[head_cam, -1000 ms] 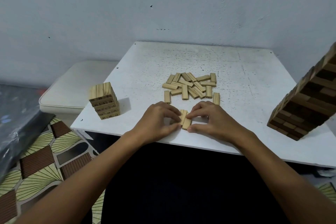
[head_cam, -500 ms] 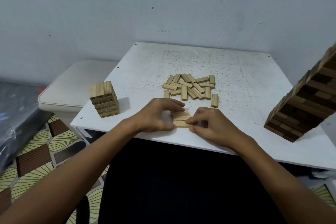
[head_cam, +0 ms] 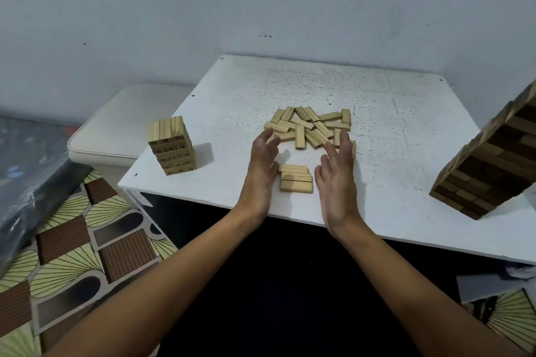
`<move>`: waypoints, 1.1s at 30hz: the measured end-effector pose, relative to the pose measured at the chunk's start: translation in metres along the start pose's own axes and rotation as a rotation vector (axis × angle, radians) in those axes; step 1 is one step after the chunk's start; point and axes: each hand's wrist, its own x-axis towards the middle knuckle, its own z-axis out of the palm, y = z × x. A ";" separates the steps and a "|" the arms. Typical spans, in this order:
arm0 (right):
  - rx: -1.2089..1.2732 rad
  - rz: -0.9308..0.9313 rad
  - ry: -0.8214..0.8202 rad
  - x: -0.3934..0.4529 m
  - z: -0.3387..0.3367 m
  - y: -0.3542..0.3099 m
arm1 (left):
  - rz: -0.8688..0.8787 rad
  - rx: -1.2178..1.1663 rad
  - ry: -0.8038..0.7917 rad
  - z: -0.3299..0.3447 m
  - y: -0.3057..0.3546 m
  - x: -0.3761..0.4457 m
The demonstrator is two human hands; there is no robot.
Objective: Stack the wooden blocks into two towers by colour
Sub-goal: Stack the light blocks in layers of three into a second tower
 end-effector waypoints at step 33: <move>-0.915 -0.152 -0.394 0.028 -0.055 -0.012 | 0.214 0.964 -0.394 -0.059 0.006 0.026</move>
